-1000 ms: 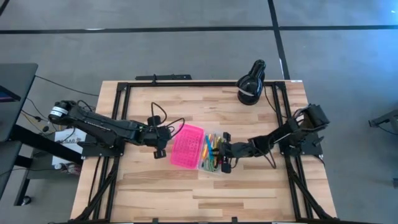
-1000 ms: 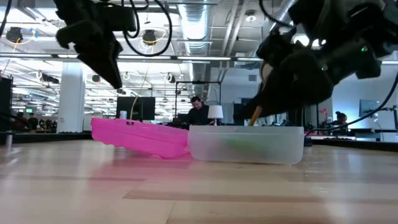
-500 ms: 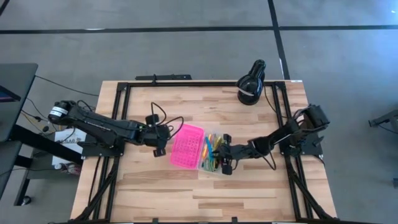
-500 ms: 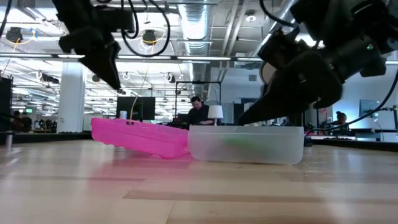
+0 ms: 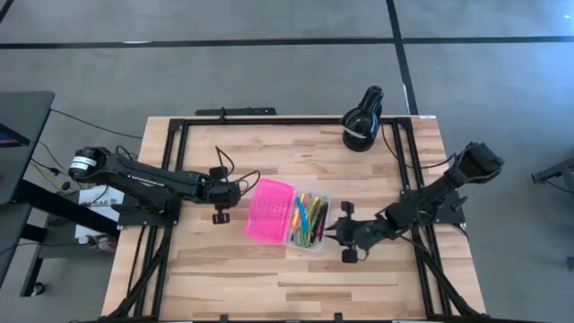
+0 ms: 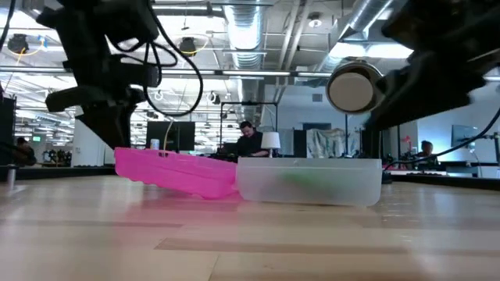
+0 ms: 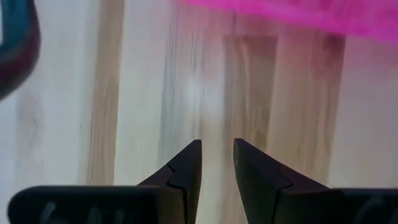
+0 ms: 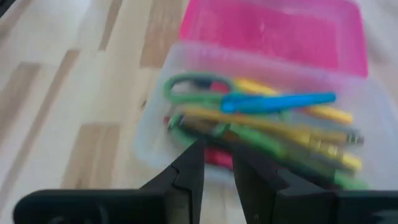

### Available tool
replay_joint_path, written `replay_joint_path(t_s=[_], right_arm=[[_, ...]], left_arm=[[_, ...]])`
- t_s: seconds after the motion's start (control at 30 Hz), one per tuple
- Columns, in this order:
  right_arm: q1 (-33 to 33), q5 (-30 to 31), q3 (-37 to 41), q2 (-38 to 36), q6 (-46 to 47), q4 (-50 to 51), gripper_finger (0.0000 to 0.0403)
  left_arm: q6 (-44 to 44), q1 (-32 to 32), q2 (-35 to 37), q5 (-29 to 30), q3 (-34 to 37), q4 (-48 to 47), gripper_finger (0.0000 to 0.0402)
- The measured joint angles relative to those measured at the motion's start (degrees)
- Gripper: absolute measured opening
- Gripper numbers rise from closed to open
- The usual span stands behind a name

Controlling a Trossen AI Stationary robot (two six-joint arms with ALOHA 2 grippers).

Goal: Pick & place school supplies into a supply box
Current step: Close the supply box

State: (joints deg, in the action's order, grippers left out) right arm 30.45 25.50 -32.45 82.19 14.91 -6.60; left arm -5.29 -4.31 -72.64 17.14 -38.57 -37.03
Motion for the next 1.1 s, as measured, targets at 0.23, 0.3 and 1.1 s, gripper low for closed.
replay_joint_path(t_s=[0.23,0.3,1.1], right_arm=[[3.5,-0.1,0.0,-1.6,14.3,14.4,0.0077],[4.2,0.0,0.0,-1.1,16.7,16.3,0.0077],[-6.7,-6.8,-0.1,5.8,9.9,17.4,0.0101]], left_arm=[[11.5,7.3,-0.5,-8.4,0.5,5.3,0.0088],[14.3,9.4,-0.6,-11.4,0.5,7.9,0.0088],[23.0,16.1,-13.5,-22.6,0.3,10.7,0.0088]])
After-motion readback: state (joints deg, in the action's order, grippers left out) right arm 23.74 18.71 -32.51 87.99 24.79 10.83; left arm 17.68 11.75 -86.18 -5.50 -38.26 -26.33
